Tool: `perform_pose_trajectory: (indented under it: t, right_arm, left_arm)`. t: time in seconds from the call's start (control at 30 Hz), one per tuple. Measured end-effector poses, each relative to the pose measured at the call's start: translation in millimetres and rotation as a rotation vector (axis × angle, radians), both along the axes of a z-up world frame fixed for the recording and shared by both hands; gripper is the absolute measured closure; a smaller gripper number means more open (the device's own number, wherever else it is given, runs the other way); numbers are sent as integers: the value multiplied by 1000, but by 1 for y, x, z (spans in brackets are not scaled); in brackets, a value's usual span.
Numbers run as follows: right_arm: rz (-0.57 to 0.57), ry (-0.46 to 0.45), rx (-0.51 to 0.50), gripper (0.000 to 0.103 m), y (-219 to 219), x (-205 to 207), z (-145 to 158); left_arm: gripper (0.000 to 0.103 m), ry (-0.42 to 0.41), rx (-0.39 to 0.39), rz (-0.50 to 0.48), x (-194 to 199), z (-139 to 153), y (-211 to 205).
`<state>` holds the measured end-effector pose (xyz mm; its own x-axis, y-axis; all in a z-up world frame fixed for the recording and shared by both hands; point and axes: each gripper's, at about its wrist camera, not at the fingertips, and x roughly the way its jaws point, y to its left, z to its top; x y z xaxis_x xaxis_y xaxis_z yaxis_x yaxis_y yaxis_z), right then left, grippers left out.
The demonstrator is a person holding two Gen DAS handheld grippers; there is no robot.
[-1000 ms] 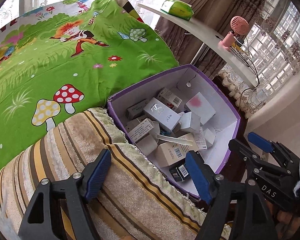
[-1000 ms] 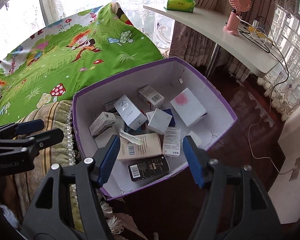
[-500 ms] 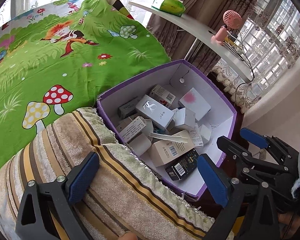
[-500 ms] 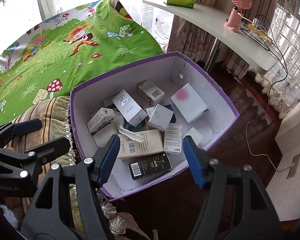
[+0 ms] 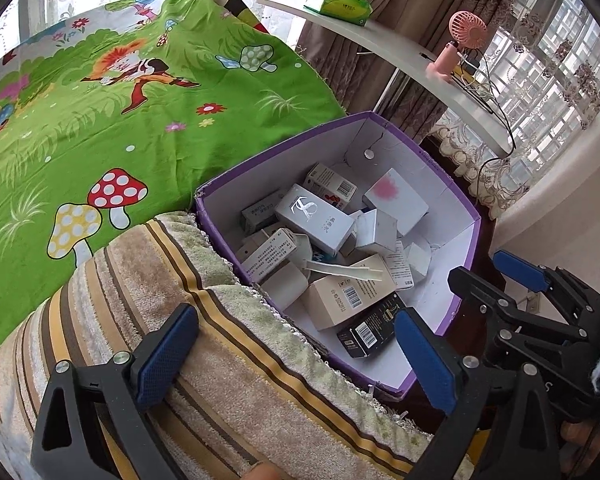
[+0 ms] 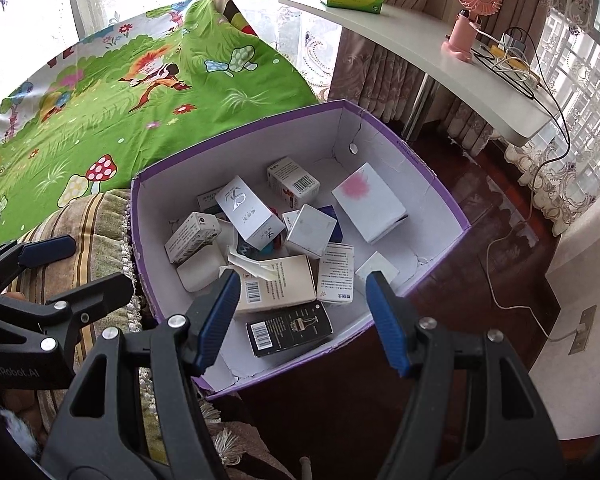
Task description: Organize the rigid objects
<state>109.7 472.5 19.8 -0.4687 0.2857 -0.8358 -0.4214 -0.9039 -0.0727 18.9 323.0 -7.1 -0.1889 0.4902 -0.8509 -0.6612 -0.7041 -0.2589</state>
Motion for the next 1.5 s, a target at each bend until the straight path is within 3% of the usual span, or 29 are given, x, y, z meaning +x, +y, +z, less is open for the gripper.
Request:
perform_pose_trajectory:
  t: [1.5]
  right_arm:
    - [-10,-7,-14,34,1,1,-5]
  left_arm:
    - [1,18,-22,-15,3,-1,4]
